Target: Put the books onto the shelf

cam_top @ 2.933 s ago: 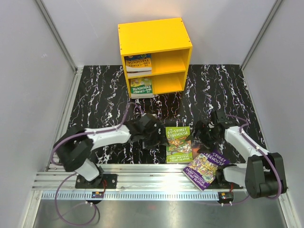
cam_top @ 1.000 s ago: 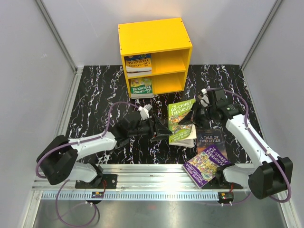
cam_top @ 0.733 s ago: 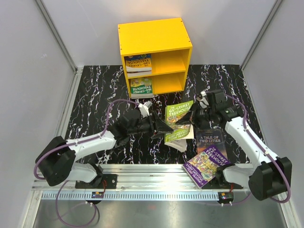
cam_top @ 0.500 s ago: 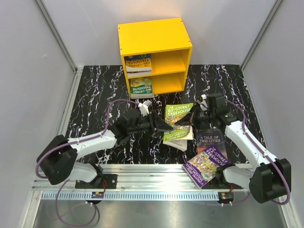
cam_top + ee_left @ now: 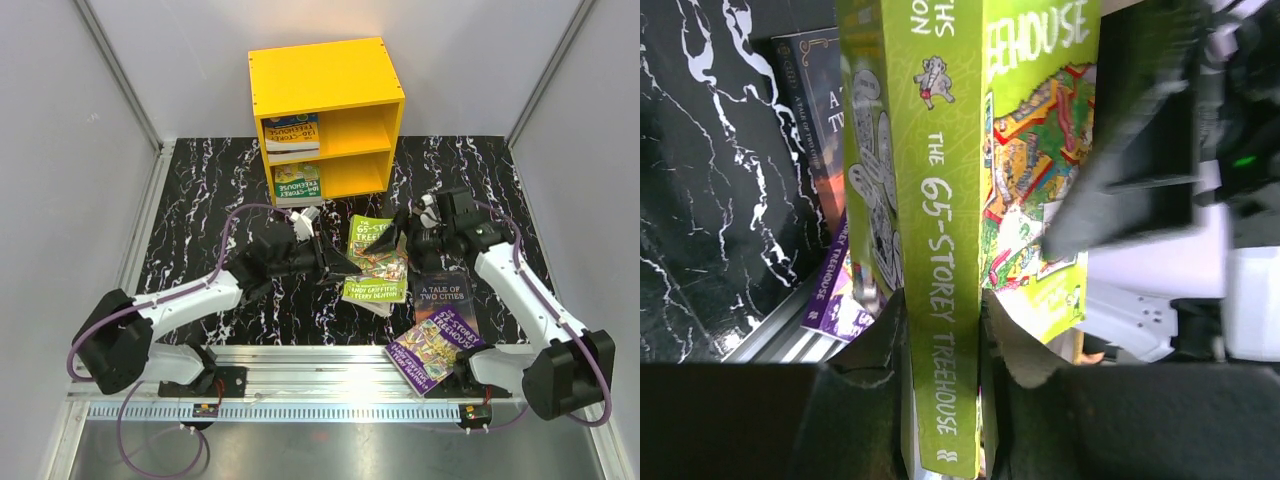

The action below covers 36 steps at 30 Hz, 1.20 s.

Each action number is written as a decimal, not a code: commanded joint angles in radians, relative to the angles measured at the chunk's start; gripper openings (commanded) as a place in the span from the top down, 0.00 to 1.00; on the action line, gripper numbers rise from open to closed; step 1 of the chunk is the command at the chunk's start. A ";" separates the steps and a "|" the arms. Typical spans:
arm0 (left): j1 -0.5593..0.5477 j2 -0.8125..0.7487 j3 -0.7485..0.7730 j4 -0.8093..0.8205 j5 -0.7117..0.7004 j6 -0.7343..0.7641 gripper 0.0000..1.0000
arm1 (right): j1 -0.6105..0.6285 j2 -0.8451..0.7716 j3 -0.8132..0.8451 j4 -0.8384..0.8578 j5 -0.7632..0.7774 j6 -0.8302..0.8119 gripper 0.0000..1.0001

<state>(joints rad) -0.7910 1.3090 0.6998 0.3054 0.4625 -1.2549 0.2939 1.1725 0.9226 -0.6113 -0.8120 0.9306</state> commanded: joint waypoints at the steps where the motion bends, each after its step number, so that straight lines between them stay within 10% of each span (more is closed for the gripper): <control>1: 0.002 -0.037 0.073 -0.107 -0.028 0.106 1.00 | 0.016 0.016 0.244 -0.246 -0.021 -0.142 0.01; 7: 0.018 -0.034 0.096 -0.184 -0.027 0.152 1.00 | 0.016 0.081 0.626 -0.605 0.094 -0.308 0.00; 13: 0.033 -0.034 0.226 -0.354 -0.028 0.213 1.00 | 0.014 0.030 0.606 -0.742 0.324 -0.372 0.00; 21: 0.033 -0.024 0.547 -0.635 -0.056 0.348 1.00 | 0.014 -0.114 0.185 -0.417 0.160 -0.185 0.00; 36: 0.332 0.154 1.110 -0.707 0.106 0.437 1.00 | 0.014 -0.099 0.167 -0.232 0.073 -0.082 0.00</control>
<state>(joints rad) -0.5411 1.4345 1.7123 -0.5285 0.4706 -0.8185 0.3031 1.0672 1.0599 -0.9169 -0.6987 0.8150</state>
